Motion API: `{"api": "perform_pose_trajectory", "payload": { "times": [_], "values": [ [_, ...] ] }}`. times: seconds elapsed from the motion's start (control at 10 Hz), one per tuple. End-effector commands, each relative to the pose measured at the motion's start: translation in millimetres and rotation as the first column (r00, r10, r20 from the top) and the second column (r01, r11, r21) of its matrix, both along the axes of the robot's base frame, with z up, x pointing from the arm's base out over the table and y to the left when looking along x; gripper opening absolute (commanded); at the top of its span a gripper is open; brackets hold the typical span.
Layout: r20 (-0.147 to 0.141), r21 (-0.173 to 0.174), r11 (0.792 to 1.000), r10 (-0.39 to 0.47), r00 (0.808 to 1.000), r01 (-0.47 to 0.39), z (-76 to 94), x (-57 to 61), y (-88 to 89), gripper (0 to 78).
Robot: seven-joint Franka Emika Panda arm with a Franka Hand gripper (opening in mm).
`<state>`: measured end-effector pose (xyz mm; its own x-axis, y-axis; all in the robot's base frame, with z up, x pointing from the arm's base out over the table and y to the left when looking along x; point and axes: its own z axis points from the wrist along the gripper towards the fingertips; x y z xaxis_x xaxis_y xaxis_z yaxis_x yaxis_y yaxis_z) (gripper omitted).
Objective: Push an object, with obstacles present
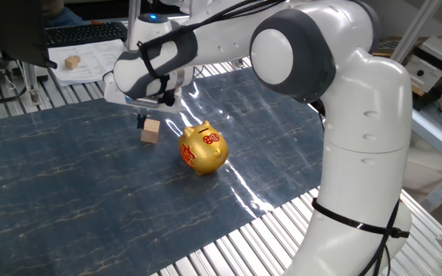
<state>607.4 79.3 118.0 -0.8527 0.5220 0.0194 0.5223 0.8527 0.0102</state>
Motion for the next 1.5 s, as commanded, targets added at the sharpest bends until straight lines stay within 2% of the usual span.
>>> {"api": "perform_pose_trajectory", "payload": {
  "times": [0.1,0.3,0.6,0.7,0.8,1.5],
  "values": [
    [0.030,0.013,1.000,-0.011,1.000,0.011,-8.2,10.8,0.8,0.0],
    [0.050,0.008,1.000,-0.015,0.999,0.014,-17.3,12.1,1.8,0.0],
    [0.065,0.002,1.000,-0.008,0.998,0.008,-23.2,13.7,2.0,0.0],
    [0.063,-0.035,0.999,0.034,0.997,-0.032,-25.5,14.1,1.8,0.0],
    [0.059,-0.056,0.997,0.065,0.996,-0.062,-26.9,14.4,1.5,0.0],
    [0.011,-0.073,0.978,0.196,0.981,-0.194,-30.6,14.6,-1.6,0.0]
  ]
}}
